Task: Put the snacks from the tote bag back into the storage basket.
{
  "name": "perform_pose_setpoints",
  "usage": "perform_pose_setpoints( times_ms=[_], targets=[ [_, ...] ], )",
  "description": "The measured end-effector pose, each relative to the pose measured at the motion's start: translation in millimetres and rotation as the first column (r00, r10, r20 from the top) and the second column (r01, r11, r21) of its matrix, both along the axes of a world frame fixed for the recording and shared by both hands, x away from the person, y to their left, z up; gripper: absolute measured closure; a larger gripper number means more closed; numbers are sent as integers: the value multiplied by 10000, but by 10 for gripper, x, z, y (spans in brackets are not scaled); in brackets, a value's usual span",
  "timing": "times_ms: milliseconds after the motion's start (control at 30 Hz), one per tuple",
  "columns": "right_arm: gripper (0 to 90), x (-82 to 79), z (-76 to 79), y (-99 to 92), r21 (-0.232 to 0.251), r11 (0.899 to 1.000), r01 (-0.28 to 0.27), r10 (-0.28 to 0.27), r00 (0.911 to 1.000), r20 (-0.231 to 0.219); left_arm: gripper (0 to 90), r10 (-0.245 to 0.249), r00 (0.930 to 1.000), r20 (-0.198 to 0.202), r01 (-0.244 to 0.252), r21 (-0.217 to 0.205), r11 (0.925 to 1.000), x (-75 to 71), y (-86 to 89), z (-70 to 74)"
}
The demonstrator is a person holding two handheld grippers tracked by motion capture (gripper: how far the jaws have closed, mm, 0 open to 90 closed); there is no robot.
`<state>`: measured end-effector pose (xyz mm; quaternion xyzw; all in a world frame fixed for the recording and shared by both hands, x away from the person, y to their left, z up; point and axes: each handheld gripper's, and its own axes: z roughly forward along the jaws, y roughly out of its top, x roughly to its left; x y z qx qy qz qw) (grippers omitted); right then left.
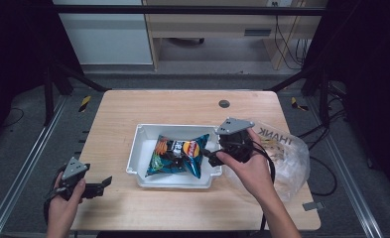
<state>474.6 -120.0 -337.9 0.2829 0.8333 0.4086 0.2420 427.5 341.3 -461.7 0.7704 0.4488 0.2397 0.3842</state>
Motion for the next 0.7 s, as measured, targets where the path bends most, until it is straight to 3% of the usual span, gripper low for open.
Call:
perform_pose_setpoints(
  times_ms=[133,300,367,700],
  targets=[
    [60,-24,25,-32,113,9999,97,-98,9999,104,28,44,10000,14,-44,27,10000,-3,-4,0],
    [56,-53,35,-57,-82,9998,208,-207,9997,98,28,79,10000,26,-79,61,9999,-3,13,6],
    [57,-70,31,-71,-307,9983,495,-491,9987,115,28,79,10000,27,-79,0,10000,1,14,6],
    [57,-195,95,-194,-155,9949,994,-986,9941,453,27,89,10000,20,-90,90,9999,7,3,7]
  ],
)
